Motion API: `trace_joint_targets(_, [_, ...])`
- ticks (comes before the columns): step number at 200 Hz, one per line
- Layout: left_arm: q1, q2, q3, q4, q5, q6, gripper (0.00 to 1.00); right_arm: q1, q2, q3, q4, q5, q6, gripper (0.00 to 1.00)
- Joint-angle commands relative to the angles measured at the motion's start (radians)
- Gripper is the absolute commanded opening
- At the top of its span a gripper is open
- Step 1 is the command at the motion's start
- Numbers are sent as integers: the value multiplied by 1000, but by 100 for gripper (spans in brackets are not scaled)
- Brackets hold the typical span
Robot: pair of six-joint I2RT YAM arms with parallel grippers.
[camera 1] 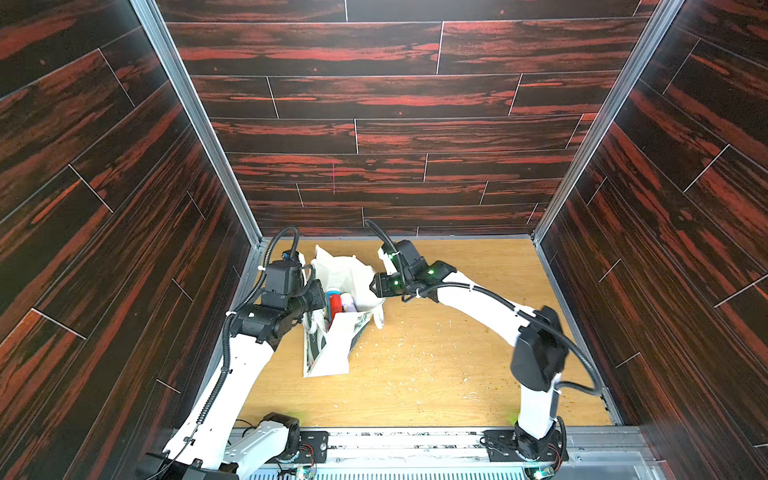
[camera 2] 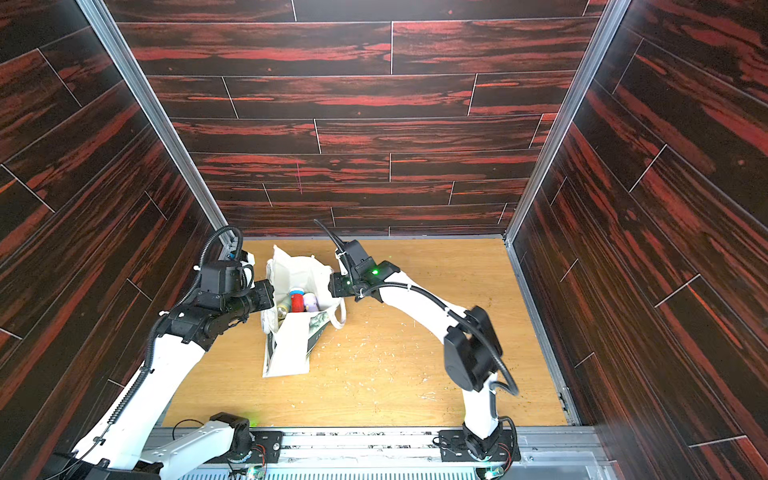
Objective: Put the flashlights into the tote bags
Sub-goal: Move the canvas bag to the center of the board.
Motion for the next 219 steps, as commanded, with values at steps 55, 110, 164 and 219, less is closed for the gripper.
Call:
trace_joint_targets(55, [-6,48,50,-17,33,-5,0,-16,-94,-12,11,70,8,0])
trace_joint_targets(110, [-108,161,143,86,65,-89,0,-94,-267,-103,-16,152,-10,0])
trace_joint_targets(164, [-250,301,207,173,25,-146,0,-203,-428,-271,-22,199,7,0])
trace_joint_targets(219, [-261,323,211,172,-21,-154,43,-232,-465,-318,5,164,13,43])
